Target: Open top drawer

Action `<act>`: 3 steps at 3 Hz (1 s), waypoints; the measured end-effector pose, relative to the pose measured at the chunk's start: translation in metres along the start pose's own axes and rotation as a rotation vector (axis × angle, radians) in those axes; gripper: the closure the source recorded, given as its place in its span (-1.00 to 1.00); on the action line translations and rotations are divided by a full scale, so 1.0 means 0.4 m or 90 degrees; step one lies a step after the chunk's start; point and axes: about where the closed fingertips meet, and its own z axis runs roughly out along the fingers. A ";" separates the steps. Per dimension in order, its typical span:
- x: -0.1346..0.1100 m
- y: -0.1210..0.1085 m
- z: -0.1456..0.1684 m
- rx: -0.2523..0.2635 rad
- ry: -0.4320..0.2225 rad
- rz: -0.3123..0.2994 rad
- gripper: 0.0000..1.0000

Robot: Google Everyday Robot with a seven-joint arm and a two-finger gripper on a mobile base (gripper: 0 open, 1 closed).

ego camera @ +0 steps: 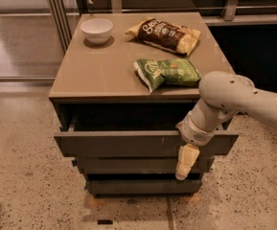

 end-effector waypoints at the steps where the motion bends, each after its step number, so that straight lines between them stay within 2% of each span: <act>1: 0.007 0.067 -0.006 -0.017 -0.017 0.013 -1.00; 2: 0.014 0.183 -0.035 -0.049 -0.029 0.028 -1.00; 3: 0.014 0.183 -0.035 -0.049 -0.029 0.028 -1.00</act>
Offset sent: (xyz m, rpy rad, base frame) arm -0.0800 0.0006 0.0227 0.0722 0.0848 -0.0301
